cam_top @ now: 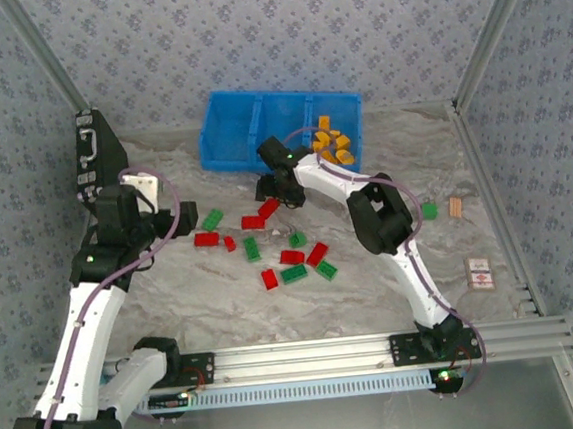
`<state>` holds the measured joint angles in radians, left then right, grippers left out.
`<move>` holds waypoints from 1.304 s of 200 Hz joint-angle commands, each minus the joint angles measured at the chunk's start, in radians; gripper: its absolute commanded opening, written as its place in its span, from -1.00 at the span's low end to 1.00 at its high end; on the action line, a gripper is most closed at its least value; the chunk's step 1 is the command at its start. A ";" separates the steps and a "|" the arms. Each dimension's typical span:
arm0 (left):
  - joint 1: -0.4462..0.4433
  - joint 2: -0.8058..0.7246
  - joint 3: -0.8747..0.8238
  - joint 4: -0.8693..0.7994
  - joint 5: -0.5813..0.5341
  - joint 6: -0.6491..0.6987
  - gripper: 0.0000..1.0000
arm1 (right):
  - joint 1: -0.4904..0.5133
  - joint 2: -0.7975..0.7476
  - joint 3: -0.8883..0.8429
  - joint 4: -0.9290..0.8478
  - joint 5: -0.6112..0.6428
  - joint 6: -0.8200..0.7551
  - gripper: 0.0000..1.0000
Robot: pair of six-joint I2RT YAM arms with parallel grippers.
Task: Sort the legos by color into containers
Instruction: Pick up the lego from the center of the table.
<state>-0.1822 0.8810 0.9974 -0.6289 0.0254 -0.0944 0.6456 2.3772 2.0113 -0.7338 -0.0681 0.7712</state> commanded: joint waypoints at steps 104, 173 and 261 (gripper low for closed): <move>-0.005 0.010 0.000 0.039 -0.008 0.006 1.00 | 0.031 0.054 -0.016 -0.143 0.023 -0.069 0.50; -0.005 0.005 -0.009 0.051 -0.007 0.004 1.00 | 0.061 -0.001 -0.120 -0.083 -0.062 0.031 0.50; -0.005 -0.002 -0.019 0.056 0.000 -0.003 0.99 | 0.100 0.057 -0.061 -0.227 0.053 -0.033 0.18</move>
<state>-0.1833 0.8909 0.9768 -0.5964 0.0135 -0.0948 0.6968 2.3638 1.9739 -0.7715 0.0395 0.7403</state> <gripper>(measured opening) 0.997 0.614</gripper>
